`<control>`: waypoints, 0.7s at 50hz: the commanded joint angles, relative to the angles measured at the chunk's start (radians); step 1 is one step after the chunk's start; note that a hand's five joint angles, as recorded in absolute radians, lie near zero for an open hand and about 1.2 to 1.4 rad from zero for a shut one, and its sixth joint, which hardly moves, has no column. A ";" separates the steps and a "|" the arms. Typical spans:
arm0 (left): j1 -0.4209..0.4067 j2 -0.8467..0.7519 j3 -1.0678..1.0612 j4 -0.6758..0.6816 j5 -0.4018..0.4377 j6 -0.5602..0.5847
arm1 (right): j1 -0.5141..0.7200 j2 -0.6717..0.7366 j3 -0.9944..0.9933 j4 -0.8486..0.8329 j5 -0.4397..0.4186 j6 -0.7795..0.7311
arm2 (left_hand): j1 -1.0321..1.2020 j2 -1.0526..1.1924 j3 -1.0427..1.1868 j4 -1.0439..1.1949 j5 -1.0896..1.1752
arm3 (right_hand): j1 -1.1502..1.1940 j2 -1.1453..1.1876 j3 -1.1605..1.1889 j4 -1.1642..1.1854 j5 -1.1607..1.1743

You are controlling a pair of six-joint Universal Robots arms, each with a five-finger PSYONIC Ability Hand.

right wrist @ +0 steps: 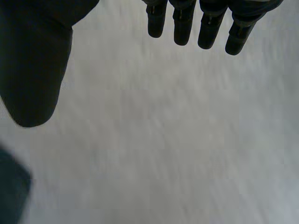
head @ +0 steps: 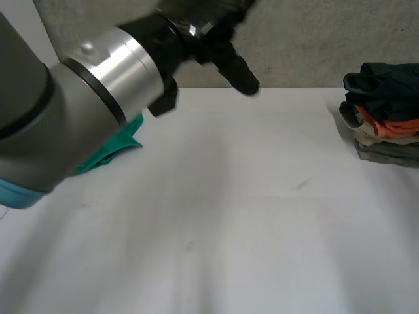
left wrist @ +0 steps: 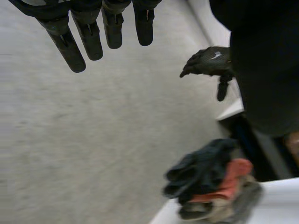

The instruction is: Fold the laundry.

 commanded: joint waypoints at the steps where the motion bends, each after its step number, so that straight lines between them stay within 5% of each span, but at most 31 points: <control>1: 0.183 0.019 -0.011 -0.030 -0.276 0.038 | 0.256 -0.074 0.209 -0.178 -0.162 0.125 | 0.029 0.037 0.028 0.040 0.022 | -0.053 -0.040 -0.039 -0.042 -0.048; 6: 0.343 -0.004 -0.053 -0.083 -0.370 0.219 | 0.382 -0.061 0.316 -0.123 -0.193 0.113 | 0.012 0.019 0.010 0.022 0.004 | -0.053 -0.040 -0.039 -0.042 -0.048; 15: 0.532 -0.293 -0.097 0.012 -0.335 0.552 | 0.466 0.107 0.361 0.116 -0.166 0.007 | 0.006 0.014 0.004 0.016 -0.002 | -0.053 -0.040 -0.039 -0.042 -0.048; 27: 0.676 -0.687 0.108 0.189 0.003 0.558 | 0.460 0.152 0.464 0.115 -0.138 -0.008 | 0.070 0.078 0.069 0.081 0.063 | -0.053 -0.040 -0.039 -0.042 -0.048; 35: 0.687 -0.846 0.275 0.190 0.016 0.554 | 0.460 0.173 0.499 0.058 -0.133 -0.008 | 0.302 0.309 0.300 0.312 0.294 | -0.053 -0.040 -0.039 -0.042 -0.048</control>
